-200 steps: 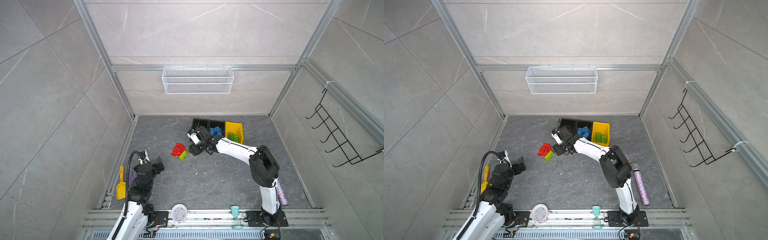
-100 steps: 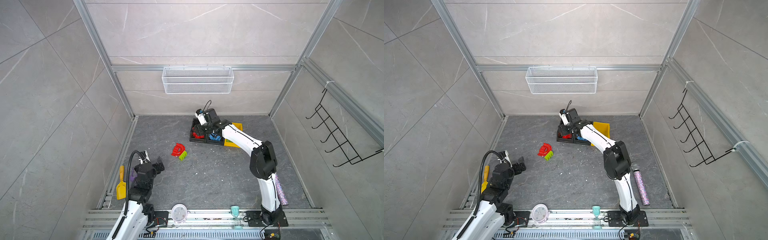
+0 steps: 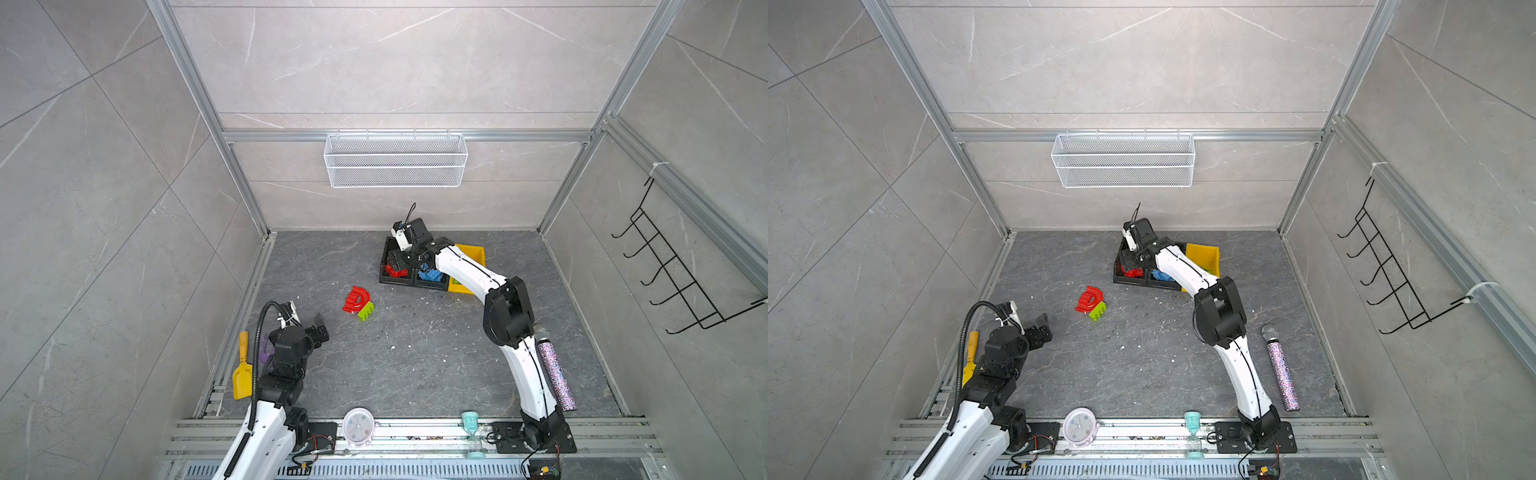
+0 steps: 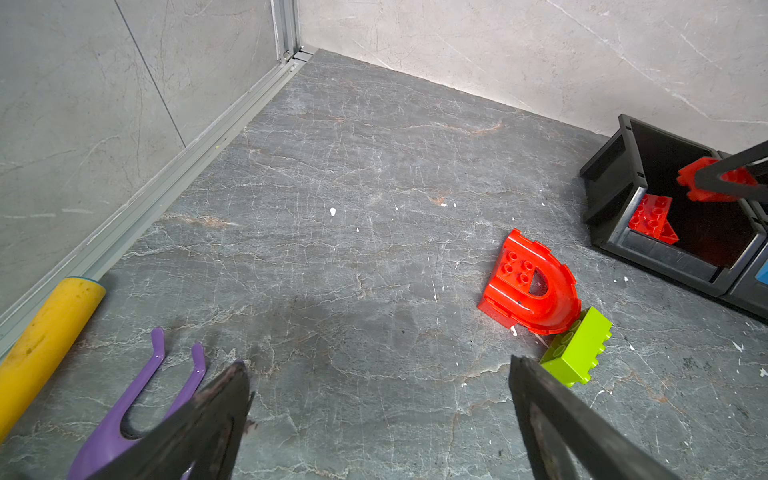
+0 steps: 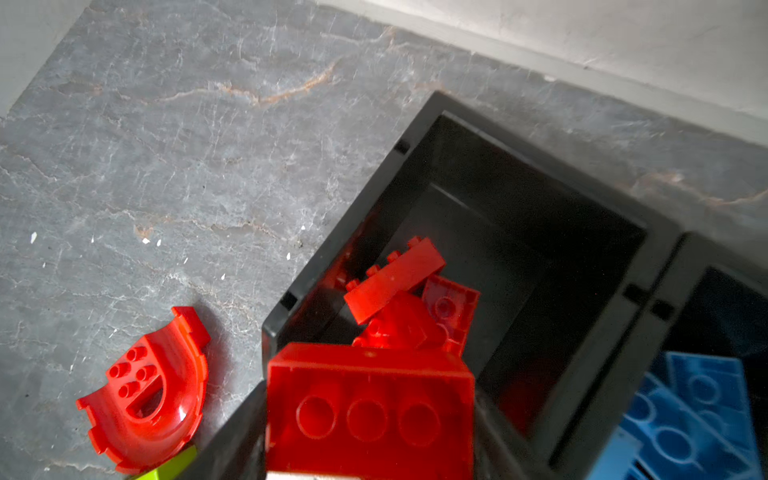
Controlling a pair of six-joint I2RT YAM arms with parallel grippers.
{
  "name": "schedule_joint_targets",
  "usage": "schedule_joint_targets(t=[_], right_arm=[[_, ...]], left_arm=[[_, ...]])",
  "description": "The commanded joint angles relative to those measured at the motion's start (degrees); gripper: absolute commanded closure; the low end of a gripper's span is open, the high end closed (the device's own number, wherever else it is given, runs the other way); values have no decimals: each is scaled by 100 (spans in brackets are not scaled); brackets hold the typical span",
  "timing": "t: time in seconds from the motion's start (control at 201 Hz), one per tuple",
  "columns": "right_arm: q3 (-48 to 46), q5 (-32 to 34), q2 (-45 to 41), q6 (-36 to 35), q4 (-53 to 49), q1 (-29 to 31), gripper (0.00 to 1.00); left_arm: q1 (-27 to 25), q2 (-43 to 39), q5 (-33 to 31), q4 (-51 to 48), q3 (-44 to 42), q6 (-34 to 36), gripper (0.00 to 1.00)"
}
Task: Sort the legos into containers by color
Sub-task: 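Carry the red brick into the red-brick black bin and release, then move the right gripper back and grasp the lime-green brick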
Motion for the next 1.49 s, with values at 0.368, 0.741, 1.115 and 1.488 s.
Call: schedule_joint_targets(t=[0.368, 0.741, 1.115, 1.488], right_arm=[[-181, 210, -576, 58, -332, -32, 12], [-3220, -62, -2636, -155, 1187, 628, 10], [-4312, -362, -2717, -618, 2416, 1294, 5], [-3344, 70, -1424, -1007, 2056, 1871, 1]], left_arm=[[49, 31, 39, 116, 122, -64, 1], [50, 51, 28, 118, 140, -63, 1], [51, -113, -25, 73, 72, -97, 1], [55, -5, 22, 92, 117, -81, 1]])
